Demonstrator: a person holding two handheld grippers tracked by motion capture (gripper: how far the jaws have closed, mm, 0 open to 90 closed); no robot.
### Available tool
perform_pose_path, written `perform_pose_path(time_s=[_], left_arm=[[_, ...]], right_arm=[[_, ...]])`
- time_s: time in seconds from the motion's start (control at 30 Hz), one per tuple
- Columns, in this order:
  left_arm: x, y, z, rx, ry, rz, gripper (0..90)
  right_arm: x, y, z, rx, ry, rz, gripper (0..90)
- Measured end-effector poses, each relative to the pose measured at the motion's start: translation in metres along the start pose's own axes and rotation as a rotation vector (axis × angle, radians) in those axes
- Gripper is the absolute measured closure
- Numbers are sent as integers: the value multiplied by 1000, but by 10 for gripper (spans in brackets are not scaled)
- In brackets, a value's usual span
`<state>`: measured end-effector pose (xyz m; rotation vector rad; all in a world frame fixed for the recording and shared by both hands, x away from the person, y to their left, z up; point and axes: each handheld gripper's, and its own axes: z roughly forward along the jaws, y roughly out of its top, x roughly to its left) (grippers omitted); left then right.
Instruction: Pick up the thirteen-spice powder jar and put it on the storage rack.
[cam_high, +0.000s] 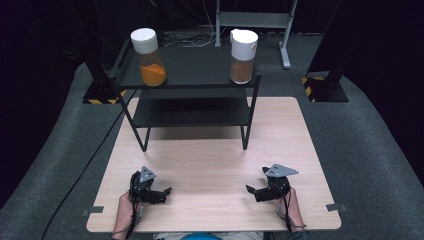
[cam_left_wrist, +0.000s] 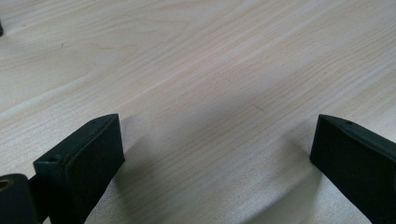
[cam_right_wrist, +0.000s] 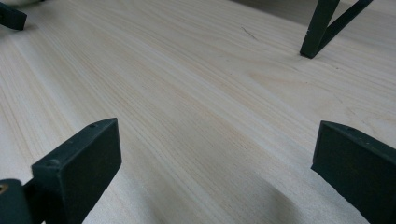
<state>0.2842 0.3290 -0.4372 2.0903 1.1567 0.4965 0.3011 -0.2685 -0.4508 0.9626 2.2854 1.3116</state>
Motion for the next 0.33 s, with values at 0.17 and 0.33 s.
perform_pose_path(time_s=[0.17, 0.33], left_arm=[[0, 0, 0, 0, 0, 0, 23], [0, 0, 0, 0, 0, 0, 23]], right_arm=[[-1, -1, 0, -5, 2, 3, 0], [0, -1, 0, -6, 2, 0, 0]])
